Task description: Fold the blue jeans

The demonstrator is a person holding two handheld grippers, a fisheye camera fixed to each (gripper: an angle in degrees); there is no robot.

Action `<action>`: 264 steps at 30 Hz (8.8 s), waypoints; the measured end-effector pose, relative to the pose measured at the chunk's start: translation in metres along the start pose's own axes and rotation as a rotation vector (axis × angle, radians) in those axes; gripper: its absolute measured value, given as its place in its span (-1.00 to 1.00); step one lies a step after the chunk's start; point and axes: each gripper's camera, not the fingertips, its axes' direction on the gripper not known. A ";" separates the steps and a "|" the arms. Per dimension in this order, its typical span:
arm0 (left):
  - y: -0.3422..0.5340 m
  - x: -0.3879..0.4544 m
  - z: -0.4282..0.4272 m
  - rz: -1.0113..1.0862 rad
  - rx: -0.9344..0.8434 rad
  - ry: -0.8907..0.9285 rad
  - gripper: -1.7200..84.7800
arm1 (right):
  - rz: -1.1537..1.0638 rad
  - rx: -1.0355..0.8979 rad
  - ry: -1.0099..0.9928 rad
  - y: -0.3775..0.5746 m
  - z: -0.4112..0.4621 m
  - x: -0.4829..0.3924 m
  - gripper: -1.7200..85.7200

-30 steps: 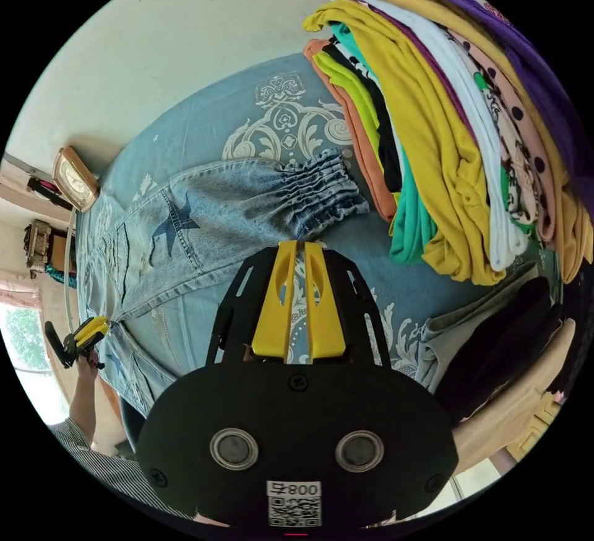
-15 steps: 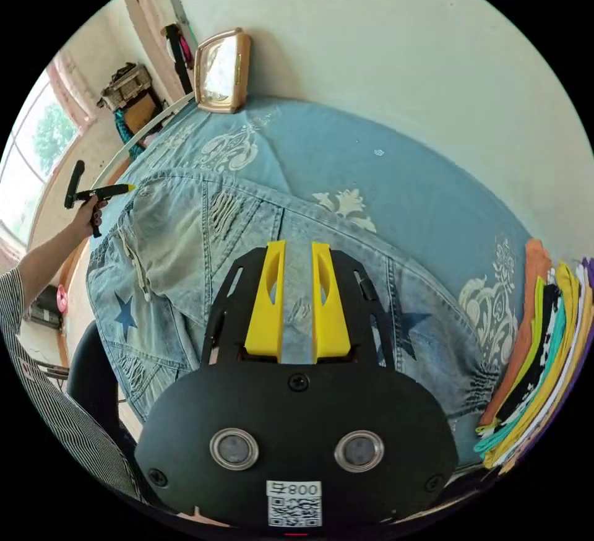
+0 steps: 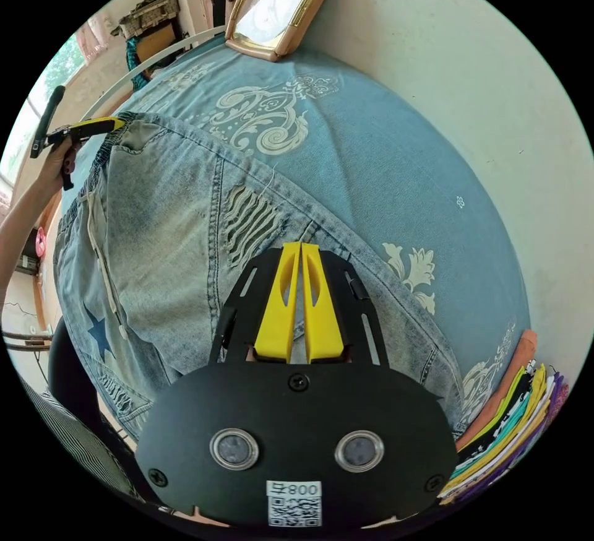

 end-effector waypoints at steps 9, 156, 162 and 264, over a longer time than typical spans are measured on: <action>0.040 -0.033 -0.033 -0.002 0.090 0.070 -0.81 | 0.118 0.034 -0.024 -0.016 -0.002 -0.016 -0.96; 0.056 0.287 0.165 0.616 -0.219 0.308 -0.88 | 0.198 0.159 -0.440 0.141 0.082 -0.063 -0.95; 0.046 0.271 0.147 0.559 -0.186 0.415 -0.94 | 0.095 0.024 -0.534 0.122 0.097 -0.076 -0.96; -0.227 0.069 0.006 0.590 -0.316 0.064 -0.77 | -0.324 -0.081 0.029 -0.248 -0.023 -0.157 -0.79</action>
